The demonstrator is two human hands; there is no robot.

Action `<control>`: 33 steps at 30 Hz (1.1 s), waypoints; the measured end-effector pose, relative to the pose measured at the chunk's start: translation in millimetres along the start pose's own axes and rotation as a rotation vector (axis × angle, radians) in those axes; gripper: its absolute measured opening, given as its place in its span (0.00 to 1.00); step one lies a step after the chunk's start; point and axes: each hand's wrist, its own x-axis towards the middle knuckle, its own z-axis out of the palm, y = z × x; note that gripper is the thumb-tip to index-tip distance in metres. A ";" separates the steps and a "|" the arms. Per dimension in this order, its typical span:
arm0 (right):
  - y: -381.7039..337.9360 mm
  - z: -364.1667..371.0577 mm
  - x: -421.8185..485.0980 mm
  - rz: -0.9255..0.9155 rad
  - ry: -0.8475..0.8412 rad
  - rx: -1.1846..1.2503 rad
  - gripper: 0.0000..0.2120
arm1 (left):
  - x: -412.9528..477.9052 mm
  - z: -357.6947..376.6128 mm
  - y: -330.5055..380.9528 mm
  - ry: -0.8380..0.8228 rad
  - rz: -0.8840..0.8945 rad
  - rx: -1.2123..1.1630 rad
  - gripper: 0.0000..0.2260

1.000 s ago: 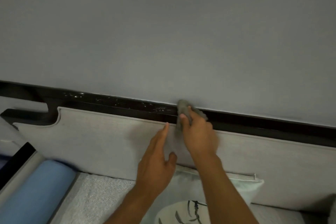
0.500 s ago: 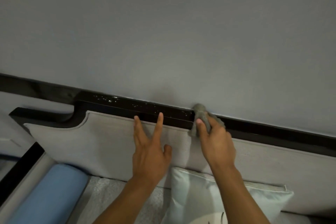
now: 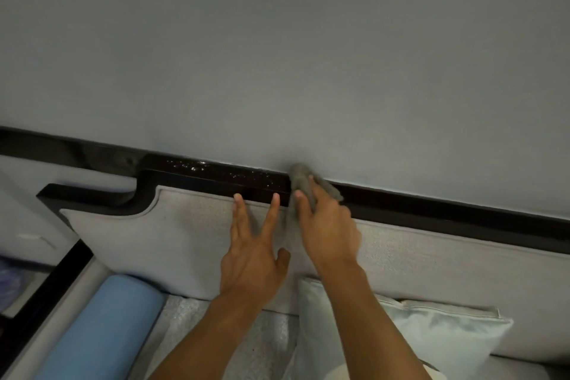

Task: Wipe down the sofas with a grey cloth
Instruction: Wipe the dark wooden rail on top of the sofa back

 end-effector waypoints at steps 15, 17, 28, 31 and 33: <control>-10.3 1.9 -3.8 -0.086 -0.090 -0.031 0.23 | 3.1 -7.3 1.9 -0.081 -0.036 0.064 0.46; -2.1 -3.0 0.1 -0.047 -0.080 -0.057 0.23 | 2.9 -10.7 0.5 -0.093 -0.027 0.053 0.46; -69.2 52.5 -17.6 -0.036 -0.044 0.005 0.23 | -6.5 -39.8 -51.7 -0.010 0.040 -0.161 0.43; -60.2 45.2 -15.5 0.027 -0.021 -0.027 0.22 | -6.3 -52.6 -81.5 0.060 -0.007 -0.145 0.42; -48.8 31.9 -20.0 0.100 0.068 -0.002 0.21 | -2.4 -60.4 -102.0 0.062 -0.017 -0.133 0.43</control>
